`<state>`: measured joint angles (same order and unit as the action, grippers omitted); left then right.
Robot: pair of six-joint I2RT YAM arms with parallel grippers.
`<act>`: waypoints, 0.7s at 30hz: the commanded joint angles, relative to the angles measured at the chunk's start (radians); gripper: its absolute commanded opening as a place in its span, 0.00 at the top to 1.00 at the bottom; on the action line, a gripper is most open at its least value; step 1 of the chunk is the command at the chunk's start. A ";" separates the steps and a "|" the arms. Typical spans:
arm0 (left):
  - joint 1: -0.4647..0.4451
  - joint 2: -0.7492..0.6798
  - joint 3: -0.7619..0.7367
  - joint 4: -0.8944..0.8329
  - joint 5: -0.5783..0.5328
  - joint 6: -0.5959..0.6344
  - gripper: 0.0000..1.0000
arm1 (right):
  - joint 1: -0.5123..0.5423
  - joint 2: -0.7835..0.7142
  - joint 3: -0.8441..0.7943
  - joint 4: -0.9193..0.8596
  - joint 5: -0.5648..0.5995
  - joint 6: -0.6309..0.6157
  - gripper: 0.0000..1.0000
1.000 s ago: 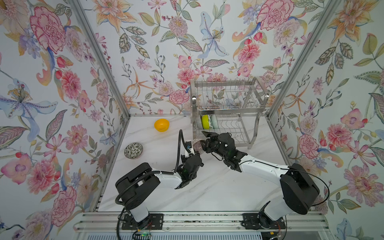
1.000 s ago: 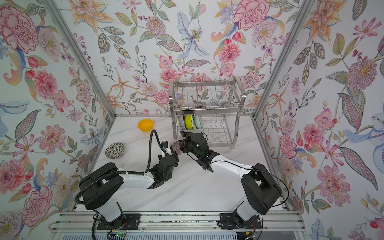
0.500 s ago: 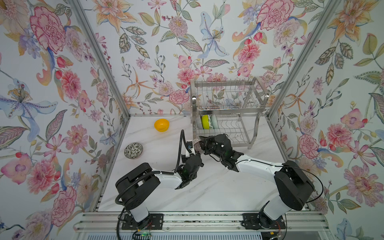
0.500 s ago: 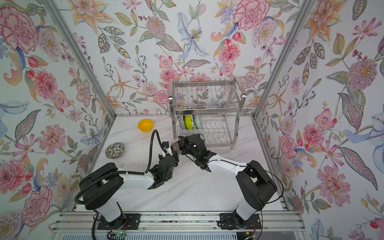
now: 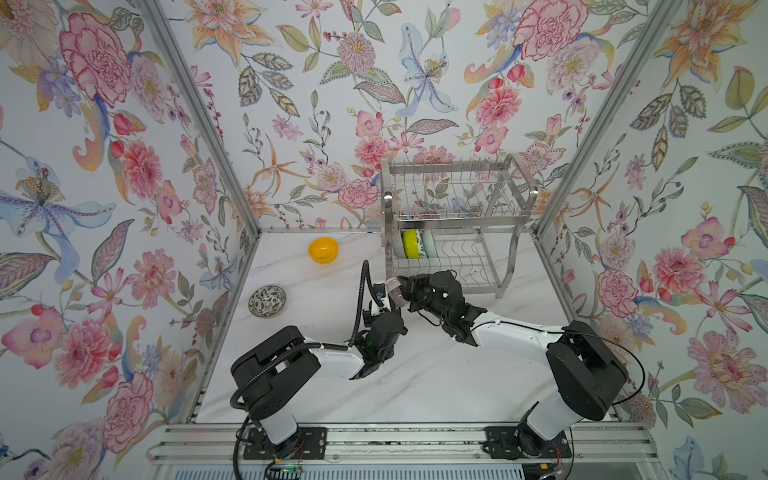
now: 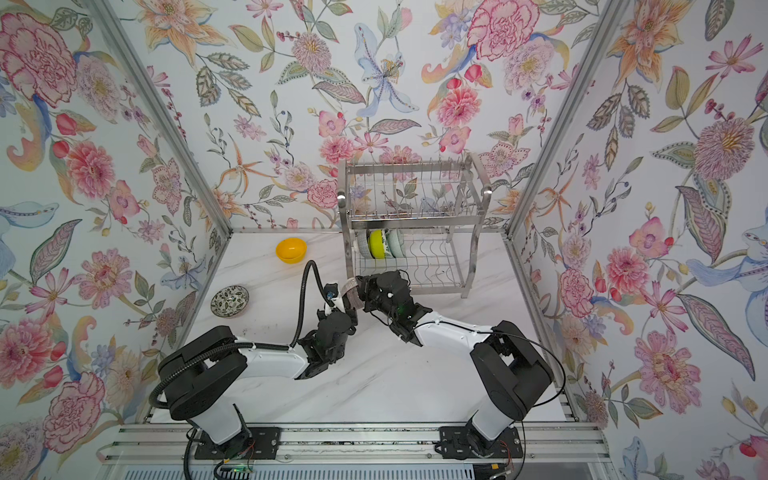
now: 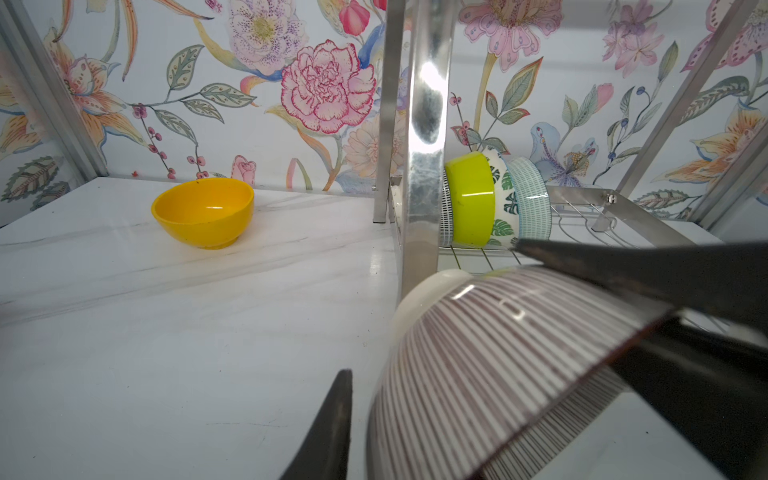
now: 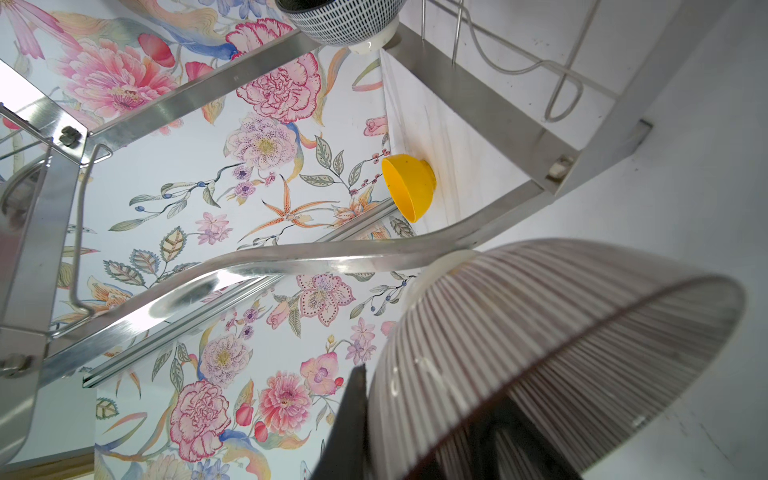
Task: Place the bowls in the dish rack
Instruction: 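Release the left gripper and carry the bowl toward the rack with right, then lower the purple-striped bowl edgewise into the rack beside the mint bowl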
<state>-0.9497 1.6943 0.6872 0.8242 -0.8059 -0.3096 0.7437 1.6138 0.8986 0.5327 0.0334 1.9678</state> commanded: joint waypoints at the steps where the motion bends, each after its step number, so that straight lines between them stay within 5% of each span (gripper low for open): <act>1: -0.008 -0.047 -0.015 0.021 0.002 -0.048 0.66 | -0.027 -0.016 -0.042 0.133 -0.002 -0.087 1.00; 10: -0.007 -0.122 -0.049 -0.066 0.047 -0.130 0.32 | -0.117 -0.071 -0.094 0.135 -0.072 -0.273 1.00; 17: -0.005 -0.207 -0.019 -0.163 0.095 -0.131 0.01 | -0.264 -0.164 -0.119 0.030 -0.205 -0.565 1.00; 21: -0.001 -0.214 0.039 -0.217 0.192 -0.133 0.01 | -0.360 -0.187 -0.124 0.013 -0.323 -0.741 1.00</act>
<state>-0.9604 1.4921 0.6754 0.6701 -0.6716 -0.4286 0.4244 1.4620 0.7769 0.5491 -0.1814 1.4281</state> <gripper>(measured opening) 0.989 0.089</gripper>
